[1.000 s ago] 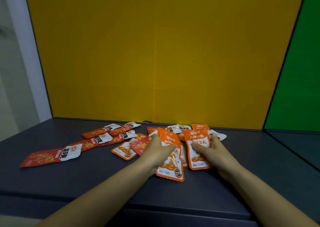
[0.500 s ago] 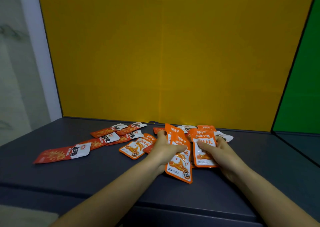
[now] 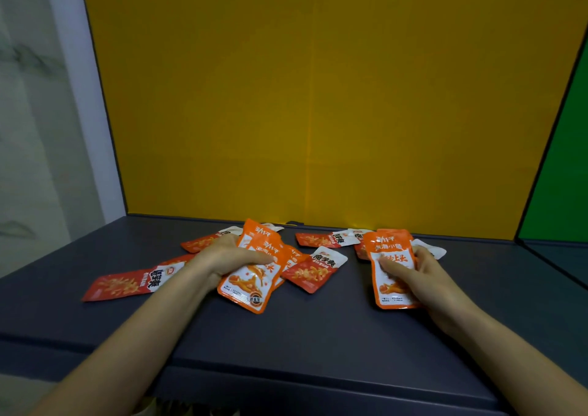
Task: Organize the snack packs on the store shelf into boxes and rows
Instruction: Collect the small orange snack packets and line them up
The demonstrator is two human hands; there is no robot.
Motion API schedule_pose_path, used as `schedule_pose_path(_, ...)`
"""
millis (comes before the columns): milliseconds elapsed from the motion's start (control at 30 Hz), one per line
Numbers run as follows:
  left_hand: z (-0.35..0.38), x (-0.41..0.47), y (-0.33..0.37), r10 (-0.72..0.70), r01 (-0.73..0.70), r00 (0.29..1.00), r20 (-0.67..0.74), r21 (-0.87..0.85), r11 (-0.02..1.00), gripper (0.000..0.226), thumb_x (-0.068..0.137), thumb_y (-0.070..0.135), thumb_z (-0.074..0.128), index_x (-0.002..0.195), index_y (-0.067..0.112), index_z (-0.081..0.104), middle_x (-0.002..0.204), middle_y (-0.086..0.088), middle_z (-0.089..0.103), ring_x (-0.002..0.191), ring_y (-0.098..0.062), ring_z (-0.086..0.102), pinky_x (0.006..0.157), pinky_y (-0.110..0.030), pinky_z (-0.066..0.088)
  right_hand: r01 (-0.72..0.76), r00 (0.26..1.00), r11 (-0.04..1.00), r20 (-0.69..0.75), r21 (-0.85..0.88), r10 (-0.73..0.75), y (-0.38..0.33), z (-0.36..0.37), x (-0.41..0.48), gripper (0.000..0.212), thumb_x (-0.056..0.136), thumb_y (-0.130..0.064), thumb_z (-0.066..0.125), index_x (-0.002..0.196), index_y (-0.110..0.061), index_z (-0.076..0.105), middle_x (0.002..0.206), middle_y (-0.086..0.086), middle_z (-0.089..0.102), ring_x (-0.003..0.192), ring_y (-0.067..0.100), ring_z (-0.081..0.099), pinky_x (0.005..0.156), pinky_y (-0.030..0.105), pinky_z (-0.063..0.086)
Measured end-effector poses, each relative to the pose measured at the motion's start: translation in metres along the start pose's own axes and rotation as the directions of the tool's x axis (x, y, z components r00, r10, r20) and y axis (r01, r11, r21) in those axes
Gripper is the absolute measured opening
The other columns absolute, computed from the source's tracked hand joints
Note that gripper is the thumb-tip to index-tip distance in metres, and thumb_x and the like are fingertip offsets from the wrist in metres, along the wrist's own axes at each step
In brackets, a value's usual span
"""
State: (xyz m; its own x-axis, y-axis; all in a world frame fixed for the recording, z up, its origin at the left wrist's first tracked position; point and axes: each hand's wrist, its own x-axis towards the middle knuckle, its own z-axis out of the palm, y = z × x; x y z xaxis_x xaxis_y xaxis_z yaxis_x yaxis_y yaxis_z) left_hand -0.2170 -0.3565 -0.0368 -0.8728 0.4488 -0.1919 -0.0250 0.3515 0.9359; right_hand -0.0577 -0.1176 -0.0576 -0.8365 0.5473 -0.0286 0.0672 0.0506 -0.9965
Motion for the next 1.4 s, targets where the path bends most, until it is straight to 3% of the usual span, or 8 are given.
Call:
schedule_pose_path(300,0.014,0.008,0.007,0.026,-0.034,0.999,0.046,0.187,0.982,0.054,0.065,0.014,0.084,0.110,0.009,0.055,0.098,-0.011,0.071,0.077,-0.024,0.070,0.066,-0.035,0.059,0.034,0.999,0.997,-0.022,-0.074,-0.036,0.002,0.001,-0.002,0.041,0.086,-0.019,0.066,0.121,-0.015,0.045,0.101,0.008,0.068,0.074,0.018,0.068,0.059,0.028,0.054)
schedule_pose_path(433,0.014,0.006,0.009,0.017,-0.027,0.998,0.062,0.169,0.985,0.045,0.067,0.010,0.083,0.099,0.014,0.051,0.091,-0.008,0.068,0.071,-0.021,0.068,0.058,-0.031,0.058,0.039,0.999,0.995,-0.022,-0.095,-0.041,0.002,0.001,-0.003,0.039,0.085,-0.019,0.066,0.118,-0.019,0.046,0.102,0.008,0.069,0.076,0.019,0.069,0.061,0.029,0.055)
schedule_pose_path(533,0.012,0.006,0.010,0.030,-0.035,0.999,0.042,0.119,0.992,0.044,0.067,0.007,0.082,0.092,0.015,0.046,0.082,-0.006,0.065,0.062,-0.018,0.065,0.046,-0.026,0.054,0.050,0.998,0.994,-0.023,-0.095,-0.053,0.001,0.001,-0.006,0.027,0.085,-0.020,0.066,0.105,-0.024,0.048,0.094,0.003,0.069,0.071,0.015,0.069,0.053,0.022,0.054)
schedule_pose_path(700,0.004,0.005,0.008,0.033,-0.034,0.997,0.069,0.007,0.999,0.034,0.066,0.002,0.081,0.089,0.008,0.057,0.066,-0.006,0.072,0.054,-0.019,0.069,0.049,-0.031,0.057,0.048,0.998,0.992,-0.036,-0.114,-0.053,0.001,-0.002,-0.010,0.026,0.085,-0.022,0.066,0.101,-0.028,0.047,0.096,0.005,0.069,0.074,0.019,0.069,0.060,0.028,0.055)
schedule_pose_path(833,0.000,0.002,0.007,0.098,-0.093,0.994,0.049,-0.097,0.991,0.024,0.068,-0.001,0.077,0.089,0.006,0.066,0.074,-0.010,0.074,0.057,-0.021,0.070,0.061,-0.037,0.059,0.039,0.996,0.995,-0.072,-0.091,-0.046,0.001,-0.015,-0.011,0.035,0.085,-0.022,0.066,0.114,-0.020,0.047,0.097,0.008,0.068,0.073,0.019,0.068,0.060,0.029,0.054)
schedule_pose_path(967,0.002,-0.007,0.024,0.176,-0.183,0.983,-0.051,-0.231,0.956,0.016,0.073,-0.001,0.073,0.082,0.008,0.064,0.060,-0.004,0.072,0.048,-0.016,0.068,0.044,-0.026,0.055,0.049,0.988,0.997,-0.146,-0.060,-0.057,0.001,-0.047,-0.008,0.045,0.084,-0.022,0.067,0.121,-0.012,0.044,0.103,0.013,0.066,0.073,0.020,0.065,0.058,0.029,0.049)
schedule_pose_path(1300,0.141,0.005,0.079,0.159,-0.114,0.980,0.122,-0.316,0.942,0.011,0.078,0.000,0.069,0.081,0.009,0.063,0.058,-0.003,0.071,0.048,-0.015,0.068,0.043,-0.026,0.055,0.051,0.993,0.990,-0.102,-0.129,-0.064,-0.008,-0.137,0.034,0.044,0.084,-0.018,0.067,0.121,-0.012,0.042,0.107,0.014,0.063,0.079,0.023,0.064,0.067,0.036,0.053)
schedule_pose_path(1400,0.181,0.029,0.090,0.109,-0.077,0.989,0.103,-0.275,0.958,0.015,0.076,0.003,0.073,0.084,0.009,0.062,0.078,-0.008,0.073,0.058,-0.019,0.068,0.055,-0.032,0.056,0.053,0.997,0.986,-0.046,-0.160,-0.061,-0.007,-0.155,0.048,0.041,0.085,-0.019,0.067,0.117,-0.016,0.042,0.100,0.010,0.064,0.076,0.021,0.065,0.064,0.033,0.055)
